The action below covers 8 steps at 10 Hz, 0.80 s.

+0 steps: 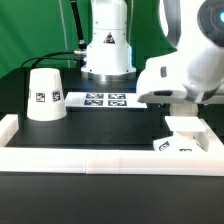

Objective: Assemble lamp

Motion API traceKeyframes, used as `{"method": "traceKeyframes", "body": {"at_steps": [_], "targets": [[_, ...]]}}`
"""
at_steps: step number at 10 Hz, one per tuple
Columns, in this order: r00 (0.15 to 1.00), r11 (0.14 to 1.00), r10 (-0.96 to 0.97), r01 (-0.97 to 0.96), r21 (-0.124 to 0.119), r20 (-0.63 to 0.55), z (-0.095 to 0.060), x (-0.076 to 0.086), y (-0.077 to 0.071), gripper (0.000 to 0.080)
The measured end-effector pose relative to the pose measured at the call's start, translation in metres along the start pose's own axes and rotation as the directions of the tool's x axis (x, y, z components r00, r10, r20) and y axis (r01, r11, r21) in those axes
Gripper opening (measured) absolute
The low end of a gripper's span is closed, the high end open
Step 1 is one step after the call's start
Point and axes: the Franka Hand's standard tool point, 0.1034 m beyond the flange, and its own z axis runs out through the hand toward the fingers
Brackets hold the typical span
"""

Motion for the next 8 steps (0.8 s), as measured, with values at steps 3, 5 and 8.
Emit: {"method": "traceKeyframes", "body": {"at_steps": [3,5,8], "targets": [[1.000,1.000,-0.001,0.001,-0.001,0.013,0.005,0.005,0.000,0.0698],[1.000,1.000,0.002,-0.001,-0.003,0.024,0.011,0.005,0.001,0.0698],[1.000,1.000,0.006,-0.006,-0.004,0.029,0.020,0.007,0.002,0.0698]]}}
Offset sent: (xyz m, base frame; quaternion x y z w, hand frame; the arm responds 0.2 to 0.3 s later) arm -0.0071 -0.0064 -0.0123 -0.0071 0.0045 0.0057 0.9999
